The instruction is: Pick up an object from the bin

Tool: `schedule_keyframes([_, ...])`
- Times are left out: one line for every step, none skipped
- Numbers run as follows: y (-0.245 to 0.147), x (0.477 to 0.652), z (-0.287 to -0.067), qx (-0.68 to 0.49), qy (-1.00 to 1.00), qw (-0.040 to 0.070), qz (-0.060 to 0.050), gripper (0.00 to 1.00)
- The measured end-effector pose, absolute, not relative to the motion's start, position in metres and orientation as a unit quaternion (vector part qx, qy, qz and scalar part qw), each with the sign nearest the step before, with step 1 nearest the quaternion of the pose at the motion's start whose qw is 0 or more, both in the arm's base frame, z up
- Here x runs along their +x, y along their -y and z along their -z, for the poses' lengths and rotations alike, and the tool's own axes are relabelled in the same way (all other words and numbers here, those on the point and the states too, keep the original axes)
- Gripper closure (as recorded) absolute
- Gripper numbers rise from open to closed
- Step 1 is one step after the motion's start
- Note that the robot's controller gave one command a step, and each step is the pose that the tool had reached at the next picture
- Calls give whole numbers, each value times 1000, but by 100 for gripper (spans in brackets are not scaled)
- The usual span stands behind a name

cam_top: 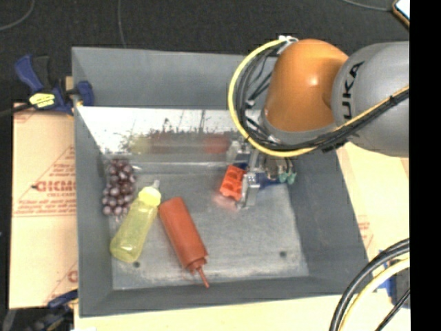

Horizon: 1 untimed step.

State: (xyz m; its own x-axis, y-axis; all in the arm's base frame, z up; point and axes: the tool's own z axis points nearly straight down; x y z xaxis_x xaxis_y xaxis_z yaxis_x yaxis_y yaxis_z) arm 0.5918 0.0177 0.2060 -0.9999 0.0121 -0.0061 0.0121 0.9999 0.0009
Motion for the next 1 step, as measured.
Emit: schedule_keyframes([0, 600, -190, 13, -1000, 3, -1, 0])
